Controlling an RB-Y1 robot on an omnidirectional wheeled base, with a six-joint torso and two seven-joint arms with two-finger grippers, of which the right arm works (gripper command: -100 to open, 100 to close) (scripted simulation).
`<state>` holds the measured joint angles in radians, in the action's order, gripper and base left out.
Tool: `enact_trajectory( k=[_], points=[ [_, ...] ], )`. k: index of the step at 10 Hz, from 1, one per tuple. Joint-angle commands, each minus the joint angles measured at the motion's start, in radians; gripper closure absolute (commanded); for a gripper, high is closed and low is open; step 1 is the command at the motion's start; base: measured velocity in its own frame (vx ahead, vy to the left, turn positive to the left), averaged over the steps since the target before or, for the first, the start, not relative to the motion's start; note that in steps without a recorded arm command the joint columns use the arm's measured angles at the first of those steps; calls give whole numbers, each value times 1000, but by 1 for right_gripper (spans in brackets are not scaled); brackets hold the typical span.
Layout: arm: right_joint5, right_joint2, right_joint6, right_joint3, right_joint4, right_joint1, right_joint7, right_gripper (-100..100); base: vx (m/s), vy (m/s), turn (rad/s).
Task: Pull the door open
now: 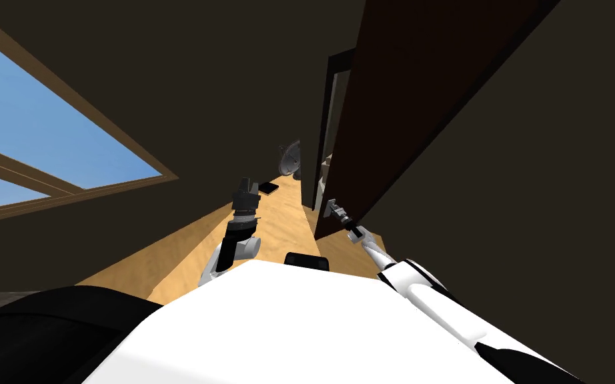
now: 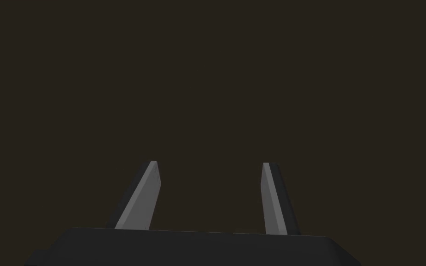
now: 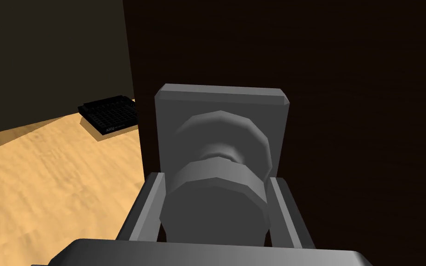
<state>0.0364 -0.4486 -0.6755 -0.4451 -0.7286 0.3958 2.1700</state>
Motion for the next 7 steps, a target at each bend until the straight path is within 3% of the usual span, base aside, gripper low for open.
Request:
enact_trajectory(
  k=[1,7],
  points=[
    [10,-11,-18,-14,-10,-1,18,100,-115,-134,30],
    [66,-65,-105,-94,-53,-16,107,100,-137,-174,9]
  ],
)
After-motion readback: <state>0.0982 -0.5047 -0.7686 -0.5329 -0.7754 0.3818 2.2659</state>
